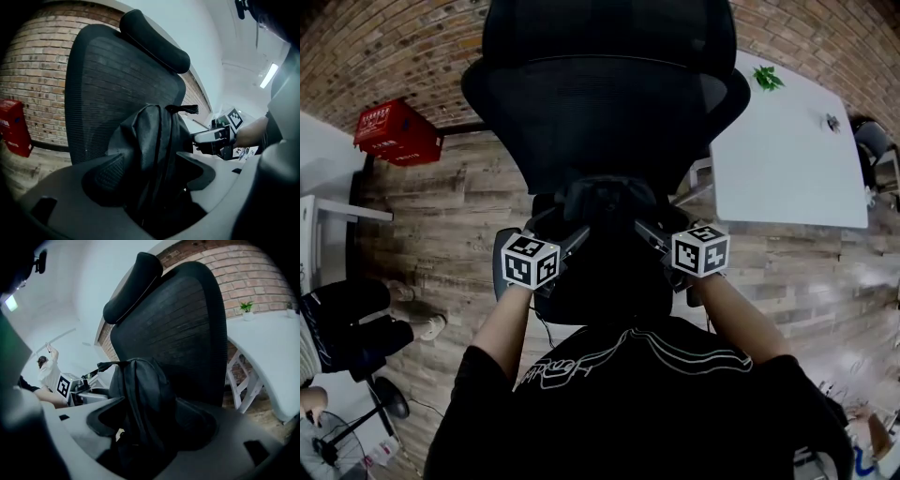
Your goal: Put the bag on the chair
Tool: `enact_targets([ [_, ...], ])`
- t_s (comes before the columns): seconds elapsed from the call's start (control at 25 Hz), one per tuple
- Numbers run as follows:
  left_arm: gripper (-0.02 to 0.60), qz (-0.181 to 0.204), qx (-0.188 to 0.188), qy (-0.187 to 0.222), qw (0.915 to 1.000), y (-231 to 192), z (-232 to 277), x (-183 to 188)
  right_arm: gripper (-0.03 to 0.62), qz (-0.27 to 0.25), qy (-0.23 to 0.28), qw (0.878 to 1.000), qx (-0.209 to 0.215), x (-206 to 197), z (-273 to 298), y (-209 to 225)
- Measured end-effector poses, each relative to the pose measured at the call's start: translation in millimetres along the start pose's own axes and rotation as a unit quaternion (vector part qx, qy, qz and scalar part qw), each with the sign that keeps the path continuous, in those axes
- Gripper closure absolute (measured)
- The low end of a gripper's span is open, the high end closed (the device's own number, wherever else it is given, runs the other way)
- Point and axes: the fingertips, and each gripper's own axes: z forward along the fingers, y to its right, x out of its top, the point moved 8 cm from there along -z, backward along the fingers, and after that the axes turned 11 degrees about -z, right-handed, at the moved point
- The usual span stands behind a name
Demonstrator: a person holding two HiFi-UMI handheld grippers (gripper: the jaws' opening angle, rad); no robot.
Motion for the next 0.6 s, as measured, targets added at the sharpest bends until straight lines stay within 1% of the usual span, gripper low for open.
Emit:
enact_targets([
  [0.12,0.238,-0.001,-0.002,0.013,0.9999,6.6,-11.2,-1.5,0.276,-0.007,0.024,1.0,-0.014,4.5,-16.5,-5.0],
  [0.2,0.238,-0.004,-0.002,0.013,0.9999,11.6,-22.2,-3.2,0.276,-0.013,0.034,0.999,-0.013,7.0,-27.9,-15.1],
  [0.32,0.239,-0.005,0.006,0.009,0.9999,22.4,-43.3,-4.1,0.281,-0.025,0.051,0.998,0.003,11.2,-45.3,-39.1],
  [0.44,0.239,-0.004,0.012,0.019,0.9997,40.3,-66.8,-0.7,0.283,-0.031,0.075,0.996,0.023,16.5,-63.1,-66.0],
  [0.52,0.241,-0.001,-0.007,0.032,0.9995,59.1,-82.8,1.8,0.288,-0.029,0.09,0.994,0.045,18.4,-75.9,-84.1],
  [0.56,0.253,0.001,-0.02,0.038,0.9991,69.8,-91.0,2.4,0.299,-0.027,0.096,0.993,0.059,18.7,-82.7,-93.3],
  [0.6,0.281,0.004,-0.031,0.042,0.9986,80.3,-99.2,2.4,0.319,-0.026,0.101,0.992,0.074,18.6,-89.6,-102.5],
])
